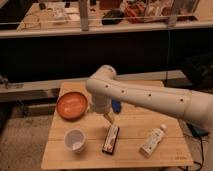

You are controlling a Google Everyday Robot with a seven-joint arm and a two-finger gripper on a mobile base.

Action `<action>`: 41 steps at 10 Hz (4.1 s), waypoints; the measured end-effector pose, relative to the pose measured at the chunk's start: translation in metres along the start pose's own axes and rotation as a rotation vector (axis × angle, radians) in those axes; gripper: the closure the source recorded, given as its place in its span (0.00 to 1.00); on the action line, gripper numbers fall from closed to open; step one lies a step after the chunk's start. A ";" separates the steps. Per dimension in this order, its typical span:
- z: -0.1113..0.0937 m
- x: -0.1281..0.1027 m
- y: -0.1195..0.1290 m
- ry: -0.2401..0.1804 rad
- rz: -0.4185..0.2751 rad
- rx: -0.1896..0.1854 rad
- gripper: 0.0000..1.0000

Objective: Move the arm in a circular motion

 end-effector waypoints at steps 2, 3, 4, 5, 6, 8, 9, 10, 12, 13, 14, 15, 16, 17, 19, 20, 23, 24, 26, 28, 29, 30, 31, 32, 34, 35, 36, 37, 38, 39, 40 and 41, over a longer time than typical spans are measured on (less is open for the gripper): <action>0.004 0.020 -0.003 0.009 0.037 -0.019 0.20; 0.006 0.029 0.002 0.016 0.061 -0.028 0.20; 0.008 0.041 0.013 0.024 0.097 -0.040 0.20; 0.009 0.050 0.027 0.027 0.130 -0.048 0.20; 0.010 0.066 0.054 0.036 0.180 -0.058 0.20; 0.010 0.082 0.097 0.042 0.247 -0.071 0.20; 0.011 0.090 0.127 0.045 0.289 -0.077 0.20; 0.012 0.093 0.149 0.045 0.320 -0.079 0.20; 0.013 0.087 0.208 0.042 0.384 -0.075 0.20; 0.013 0.083 0.225 0.044 0.393 -0.080 0.20; 0.014 0.076 0.242 0.049 0.394 -0.083 0.20; 0.012 0.069 0.252 0.058 0.384 -0.085 0.20; 0.010 0.057 0.259 0.065 0.365 -0.090 0.20; 0.009 0.046 0.260 0.071 0.342 -0.091 0.20; 0.007 0.019 0.248 0.075 0.283 -0.093 0.20; 0.008 0.002 0.233 0.075 0.247 -0.092 0.20; 0.010 -0.044 0.176 0.077 0.136 -0.085 0.20; 0.010 -0.058 0.154 0.078 0.093 -0.080 0.20; 0.008 -0.078 0.102 0.083 -0.001 -0.060 0.20; 0.008 -0.079 0.064 0.084 -0.062 -0.039 0.20; 0.008 -0.073 0.050 0.084 -0.070 -0.034 0.20; 0.009 -0.058 0.039 0.089 -0.070 -0.031 0.20; 0.011 -0.045 0.032 0.085 -0.060 -0.029 0.20; 0.014 -0.025 0.031 0.086 -0.039 -0.030 0.20; 0.017 0.007 0.042 0.090 0.000 -0.034 0.20; 0.019 0.024 0.054 0.092 0.029 -0.037 0.20; 0.021 0.046 0.076 0.090 0.076 -0.041 0.20; 0.022 0.065 0.099 0.088 0.125 -0.046 0.20; 0.024 0.079 0.119 0.076 0.170 -0.051 0.20; 0.027 0.095 0.146 0.054 0.232 -0.060 0.20; 0.028 0.106 0.162 0.043 0.272 -0.063 0.20; 0.028 0.114 0.178 0.024 0.316 -0.064 0.20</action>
